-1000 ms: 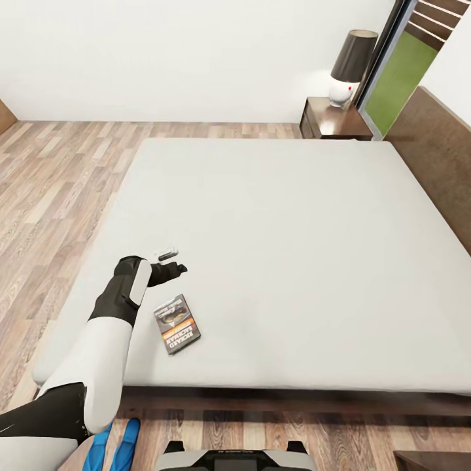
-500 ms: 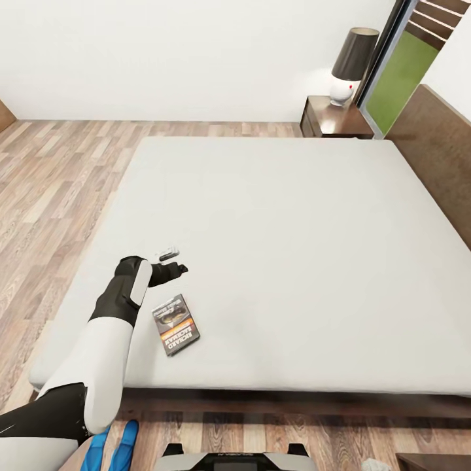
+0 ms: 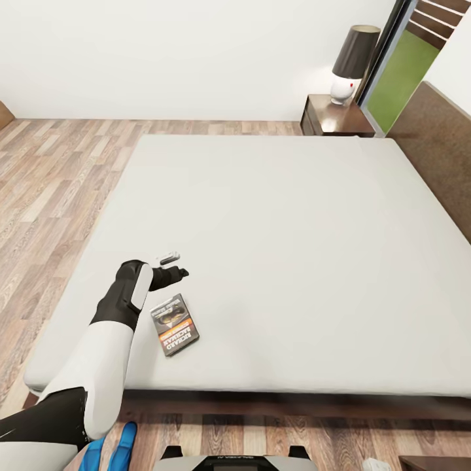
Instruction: In the bedroom, move the book from the bed onto either nightstand, and place the two sandals side by side next to the bed.
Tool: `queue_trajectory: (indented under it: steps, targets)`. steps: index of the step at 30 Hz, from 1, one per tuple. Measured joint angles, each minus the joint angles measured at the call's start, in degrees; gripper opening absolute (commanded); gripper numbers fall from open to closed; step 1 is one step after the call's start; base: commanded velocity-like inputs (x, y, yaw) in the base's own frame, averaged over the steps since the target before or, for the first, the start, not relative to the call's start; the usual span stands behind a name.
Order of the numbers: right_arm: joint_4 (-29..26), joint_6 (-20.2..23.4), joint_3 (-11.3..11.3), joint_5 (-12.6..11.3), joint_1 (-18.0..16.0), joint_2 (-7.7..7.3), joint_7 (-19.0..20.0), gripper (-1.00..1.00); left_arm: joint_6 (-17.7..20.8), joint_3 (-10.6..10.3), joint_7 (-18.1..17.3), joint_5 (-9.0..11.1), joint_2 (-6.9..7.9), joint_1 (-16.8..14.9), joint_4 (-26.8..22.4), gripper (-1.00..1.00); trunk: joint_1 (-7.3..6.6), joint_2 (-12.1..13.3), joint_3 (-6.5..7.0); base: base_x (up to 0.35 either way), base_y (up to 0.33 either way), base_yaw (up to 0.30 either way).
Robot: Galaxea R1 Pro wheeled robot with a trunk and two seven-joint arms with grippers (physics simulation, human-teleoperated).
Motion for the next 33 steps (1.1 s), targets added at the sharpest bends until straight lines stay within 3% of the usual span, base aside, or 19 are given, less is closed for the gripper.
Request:
queue_trajectory:
  steps: [5, 8, 20, 33]
  targets:
    - [0.0, 0.0, 0.0, 0.0, 0.0, 0.05, 0.1, 1.00, 0.0, 0.0, 0.0, 0.0, 0.00, 0.1, 0.0, 1.00, 1.10, -2.0, -0.90, 0.000, 0.000, 0.000]
    - [0.0, 0.0, 0.2, -0.1, 0.0, -0.03, 0.6, 1.00, -0.4, 0.2, 0.1, 0.1, 0.79, 0.5, -0.2, 1.00, 1.10, -2.0, -0.90, 0.000, 0.000, 0.000]
    - [0.0, 0.0, 0.1, -0.1, 0.0, -0.03, 0.5, 1.00, -2.0, 0.6, 0.1, 0.1, 1.45, 2.9, 0.0, 1.00, 1.10, -2.0, -0.90, 0.000, 0.000, 0.000]
    - [0.0, 0.0, 0.1, -0.1, 0.0, -0.03, 0.4, 1.00, -2.1, 0.8, 0.1, 0.1, 1.51, 3.7, 0.0, 1.00, 3.95, -7.2, -3.23, 0.000, 0.000, 0.000]
